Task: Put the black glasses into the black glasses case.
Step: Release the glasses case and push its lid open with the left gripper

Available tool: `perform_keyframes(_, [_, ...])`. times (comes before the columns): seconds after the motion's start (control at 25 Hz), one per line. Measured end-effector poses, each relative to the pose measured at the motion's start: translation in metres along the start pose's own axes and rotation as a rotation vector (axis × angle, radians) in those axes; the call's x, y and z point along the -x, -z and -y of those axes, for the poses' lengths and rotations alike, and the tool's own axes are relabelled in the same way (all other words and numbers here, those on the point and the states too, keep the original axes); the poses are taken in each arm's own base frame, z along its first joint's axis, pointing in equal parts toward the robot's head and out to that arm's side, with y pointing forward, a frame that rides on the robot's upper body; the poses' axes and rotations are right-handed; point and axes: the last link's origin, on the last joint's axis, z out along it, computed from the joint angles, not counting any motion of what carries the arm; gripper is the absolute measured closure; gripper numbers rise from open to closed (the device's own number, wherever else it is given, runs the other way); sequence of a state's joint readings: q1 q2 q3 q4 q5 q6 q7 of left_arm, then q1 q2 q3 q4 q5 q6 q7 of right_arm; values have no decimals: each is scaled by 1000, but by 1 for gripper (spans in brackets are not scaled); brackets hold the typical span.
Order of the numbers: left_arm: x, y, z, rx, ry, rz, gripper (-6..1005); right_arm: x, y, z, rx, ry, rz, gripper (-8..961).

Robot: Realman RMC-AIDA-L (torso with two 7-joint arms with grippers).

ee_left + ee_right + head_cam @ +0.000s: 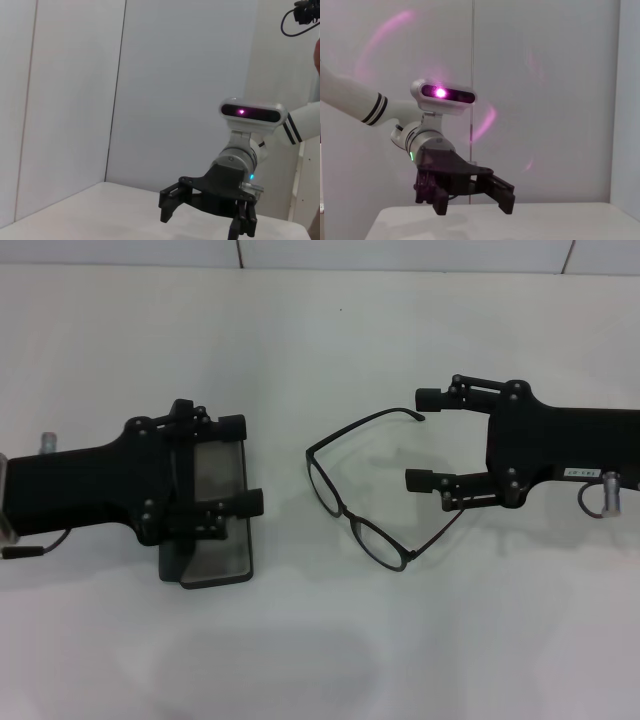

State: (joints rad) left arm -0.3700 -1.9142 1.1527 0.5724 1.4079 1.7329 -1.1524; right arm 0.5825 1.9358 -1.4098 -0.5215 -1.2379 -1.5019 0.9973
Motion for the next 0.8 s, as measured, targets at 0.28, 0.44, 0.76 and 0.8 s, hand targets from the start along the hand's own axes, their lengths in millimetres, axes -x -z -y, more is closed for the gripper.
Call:
perform_keyframes(0.28, [2,-6,-2,15,9,5,129,-1,0,-1,2,6,-5,99])
perform_keyframes(0.44, [-2,-5,2,-13,61,-18,132,-2,1,-1,-2,3,-9,100])
perform_keyframes(0.76, [-22,14,40,-229,383,134,138,-3,3,-1,-3,10,-19,101])
perform_keyframes(0.8, [-23,15,42,-252,411,167,139,-3,4,0,-2,12,-23,102])
